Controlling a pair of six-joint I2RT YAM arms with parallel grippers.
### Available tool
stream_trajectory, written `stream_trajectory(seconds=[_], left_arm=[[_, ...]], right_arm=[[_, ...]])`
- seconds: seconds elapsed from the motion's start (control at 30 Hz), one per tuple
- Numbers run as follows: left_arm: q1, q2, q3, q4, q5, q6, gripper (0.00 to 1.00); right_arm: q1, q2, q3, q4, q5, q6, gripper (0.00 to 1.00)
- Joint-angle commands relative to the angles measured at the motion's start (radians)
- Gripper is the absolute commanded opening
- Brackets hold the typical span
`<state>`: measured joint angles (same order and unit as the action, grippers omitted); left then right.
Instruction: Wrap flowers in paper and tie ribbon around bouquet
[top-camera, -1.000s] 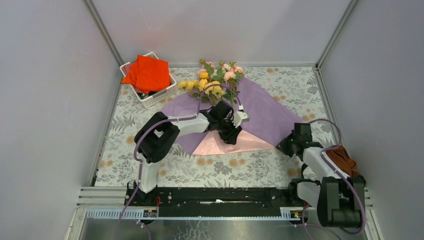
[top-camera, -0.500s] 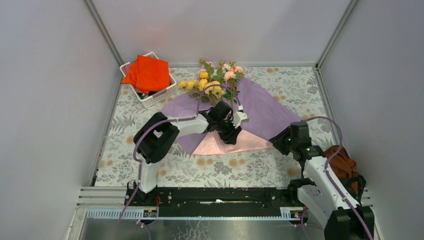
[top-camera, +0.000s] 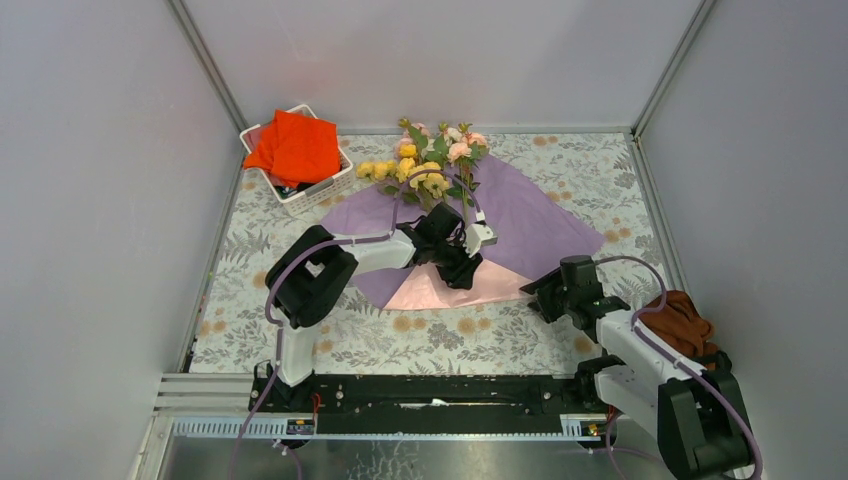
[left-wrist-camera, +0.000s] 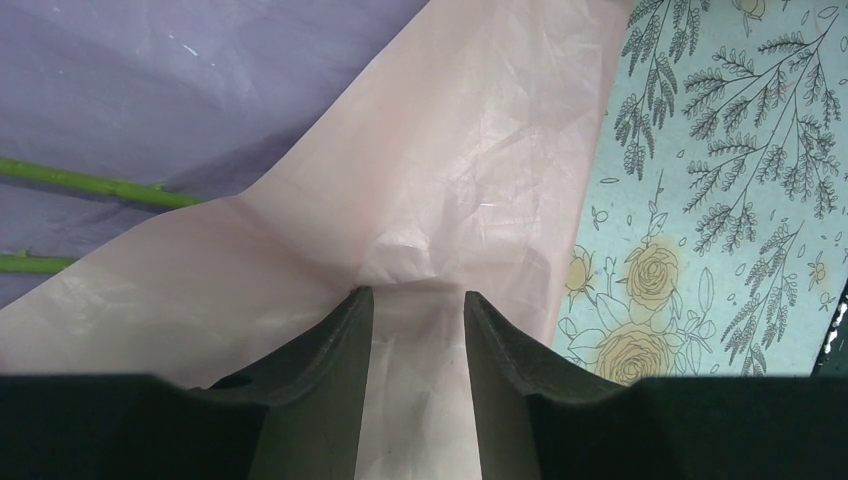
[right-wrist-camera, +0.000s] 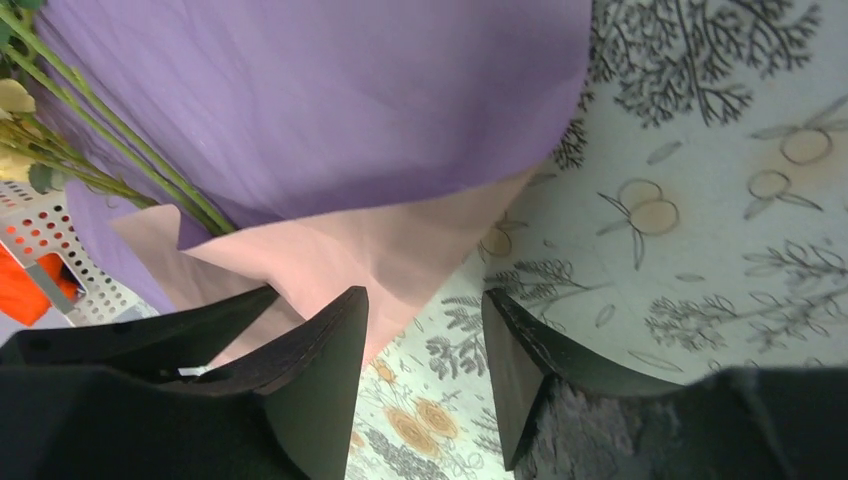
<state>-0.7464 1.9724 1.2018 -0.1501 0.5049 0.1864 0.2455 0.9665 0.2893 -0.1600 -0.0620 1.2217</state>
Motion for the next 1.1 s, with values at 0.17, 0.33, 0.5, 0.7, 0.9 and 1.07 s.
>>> stream_trajectory(seconds=[0.17,0.33,0.5,0.7,0.9,1.07], left_arm=[[0.003,0.016,-0.038,-0.063,-0.089,0.033,0.47],[0.003,0.014,-0.036,-0.067,-0.095,0.035,0.47],[0.006,0.013,-0.029,-0.072,-0.106,0.037,0.47],[0.010,0.033,-0.012,-0.073,-0.119,0.037,0.47],[0.015,0.081,0.010,-0.087,-0.118,0.033,0.47],[0.019,0.099,0.023,-0.088,-0.110,0.023,0.47]], right_arm=[[0.005,0.166,0.010,0.056,0.170,-0.034,0.40],[0.005,0.183,0.009,0.073,0.192,-0.059,0.22],[0.006,0.176,0.065,0.038,0.225,-0.192,0.03],[0.081,0.132,0.179,-0.056,0.354,-0.409,0.00],[0.252,0.117,0.260,-0.063,0.515,-0.558,0.00],[0.454,0.159,0.326,-0.030,0.626,-0.702,0.00]])
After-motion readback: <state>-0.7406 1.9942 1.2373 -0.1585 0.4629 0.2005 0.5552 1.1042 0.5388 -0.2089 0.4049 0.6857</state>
